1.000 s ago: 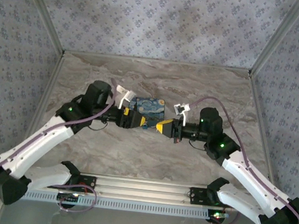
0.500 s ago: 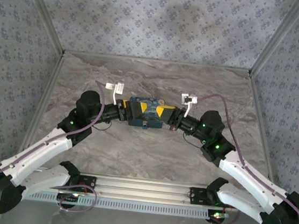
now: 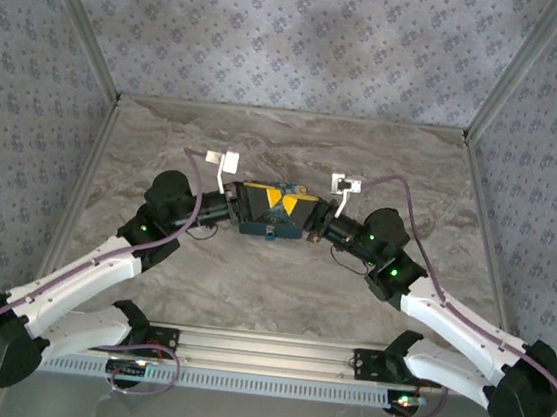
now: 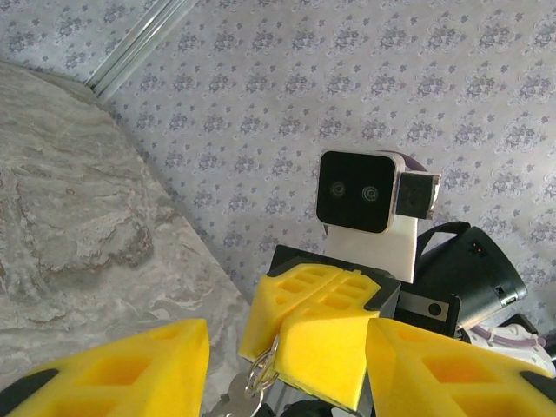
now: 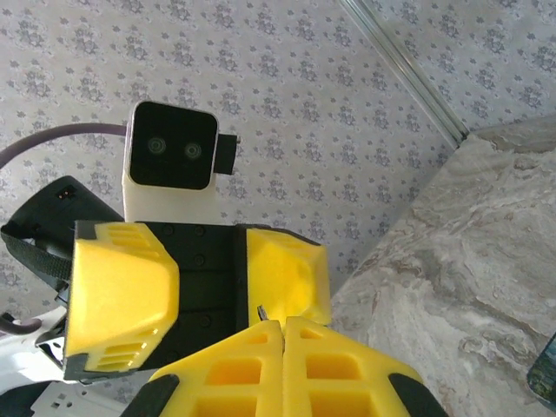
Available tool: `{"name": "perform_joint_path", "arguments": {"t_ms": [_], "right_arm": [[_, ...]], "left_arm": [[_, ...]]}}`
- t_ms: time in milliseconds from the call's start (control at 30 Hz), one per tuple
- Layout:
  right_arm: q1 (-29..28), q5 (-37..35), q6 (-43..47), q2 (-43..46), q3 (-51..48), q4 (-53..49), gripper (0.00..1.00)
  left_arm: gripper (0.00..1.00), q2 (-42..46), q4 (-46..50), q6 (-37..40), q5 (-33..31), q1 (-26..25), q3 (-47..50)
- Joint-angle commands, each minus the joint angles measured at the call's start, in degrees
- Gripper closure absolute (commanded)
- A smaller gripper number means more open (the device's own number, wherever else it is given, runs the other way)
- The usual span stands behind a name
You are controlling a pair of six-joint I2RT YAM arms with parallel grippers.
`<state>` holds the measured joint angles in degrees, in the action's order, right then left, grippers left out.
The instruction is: Unlock a padlock with a key
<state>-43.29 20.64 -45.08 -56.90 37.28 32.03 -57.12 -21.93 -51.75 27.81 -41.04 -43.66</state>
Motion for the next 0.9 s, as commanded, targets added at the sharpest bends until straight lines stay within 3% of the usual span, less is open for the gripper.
{"name": "perform_joint_path", "arguments": {"t_ms": [0,467,667,800,867], "right_arm": [[-0.43,-1.08,-1.15,-0.57,-0.64,3.48,1.0],[-0.47,-1.4,-2.21,-1.19,-1.77,4.48,1.0],[-0.48,-0.87,-2.04,-1.28,-1.77,3.92,1.0],[-0.36,-0.93,-0.02,0.91,-1.78,-0.61,0.67],[-0.15,-1.64,1.17,2.54,-1.68,-3.42,0.58]], "left_arm": [[0.56,-0.01,-2.33,1.14,1.18,-0.67,-1.96],[0.83,0.42,-1.47,2.0,0.57,-0.8,-2.3],[1.0,0.69,0.09,2.92,0.09,-0.75,-2.87],[1.0,1.05,7.45,5.64,-1.01,-0.62,-5.34],[1.0,1.04,10.66,6.86,-0.9,-0.62,-6.57]]}}
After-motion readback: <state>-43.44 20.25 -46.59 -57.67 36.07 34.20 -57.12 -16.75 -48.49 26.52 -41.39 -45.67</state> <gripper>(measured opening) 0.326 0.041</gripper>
